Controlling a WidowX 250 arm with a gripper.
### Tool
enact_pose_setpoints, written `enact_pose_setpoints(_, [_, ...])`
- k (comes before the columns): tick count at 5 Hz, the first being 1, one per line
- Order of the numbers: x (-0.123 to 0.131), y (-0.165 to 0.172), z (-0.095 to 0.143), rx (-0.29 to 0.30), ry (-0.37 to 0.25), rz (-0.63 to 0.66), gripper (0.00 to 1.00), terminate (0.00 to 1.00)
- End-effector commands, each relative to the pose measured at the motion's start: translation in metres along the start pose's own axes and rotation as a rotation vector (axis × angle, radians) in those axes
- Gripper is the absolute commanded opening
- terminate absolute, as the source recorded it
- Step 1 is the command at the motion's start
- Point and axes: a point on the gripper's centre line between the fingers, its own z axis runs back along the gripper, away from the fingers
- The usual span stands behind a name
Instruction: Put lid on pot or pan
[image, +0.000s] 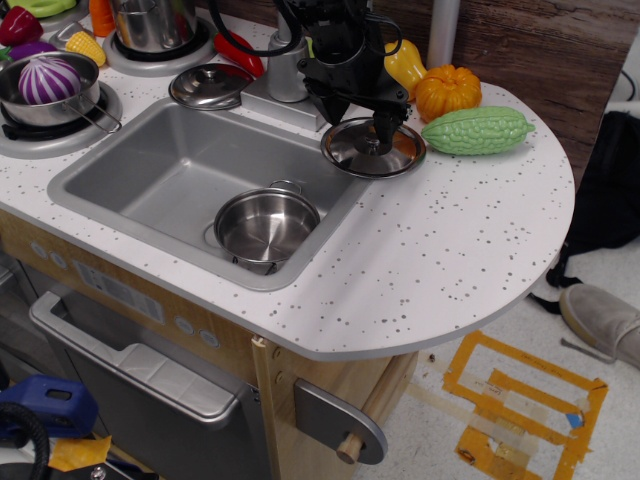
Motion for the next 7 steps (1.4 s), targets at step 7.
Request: enact_pose_setpoints(7, [0.022,0.007,-0.009,-0.079,0.067,0.015,1.00,0.00])
